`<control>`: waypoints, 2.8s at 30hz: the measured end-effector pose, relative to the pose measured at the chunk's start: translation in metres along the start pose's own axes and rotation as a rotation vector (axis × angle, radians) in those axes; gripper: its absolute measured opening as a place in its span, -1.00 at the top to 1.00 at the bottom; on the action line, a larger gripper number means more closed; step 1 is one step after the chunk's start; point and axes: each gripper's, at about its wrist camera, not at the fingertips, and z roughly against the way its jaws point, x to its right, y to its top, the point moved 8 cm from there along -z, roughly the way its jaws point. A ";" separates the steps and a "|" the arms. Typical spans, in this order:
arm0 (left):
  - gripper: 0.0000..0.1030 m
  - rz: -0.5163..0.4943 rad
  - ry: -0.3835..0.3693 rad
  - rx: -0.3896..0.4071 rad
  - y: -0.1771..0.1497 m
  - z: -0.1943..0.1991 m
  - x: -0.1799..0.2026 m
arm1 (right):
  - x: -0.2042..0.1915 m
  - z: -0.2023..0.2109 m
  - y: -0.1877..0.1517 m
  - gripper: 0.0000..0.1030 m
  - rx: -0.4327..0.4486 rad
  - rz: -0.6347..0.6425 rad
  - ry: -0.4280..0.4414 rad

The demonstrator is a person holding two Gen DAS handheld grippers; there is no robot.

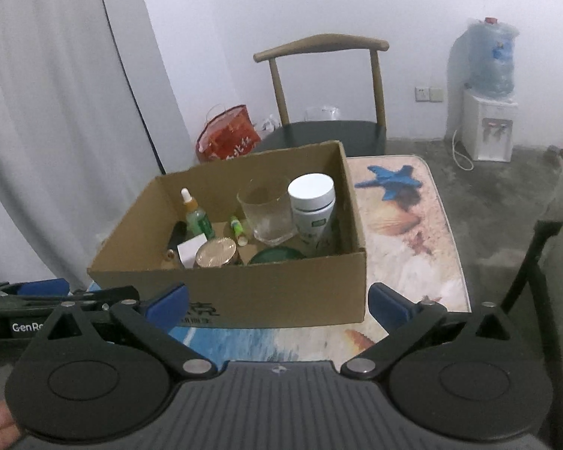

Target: Organize rigid objects

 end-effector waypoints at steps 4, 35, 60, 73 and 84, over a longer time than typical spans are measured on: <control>-0.99 -0.015 0.012 0.011 -0.001 0.000 0.001 | -0.007 -0.005 0.000 -1.00 -0.002 0.035 -0.018; -0.96 -0.056 0.072 0.011 0.005 -0.009 -0.005 | -0.006 -0.027 0.006 -1.00 -0.030 0.077 -0.072; -0.94 -0.055 0.064 0.008 0.004 -0.007 -0.003 | -0.004 -0.028 0.002 -1.00 -0.045 0.060 -0.070; -0.99 -0.076 -0.017 0.054 0.037 -0.008 -0.002 | 0.003 -0.026 0.073 -0.99 0.055 0.160 -0.029; -0.99 -0.059 -0.015 0.034 0.050 -0.029 -0.021 | 0.003 -0.130 0.098 -0.39 -0.116 0.376 -0.039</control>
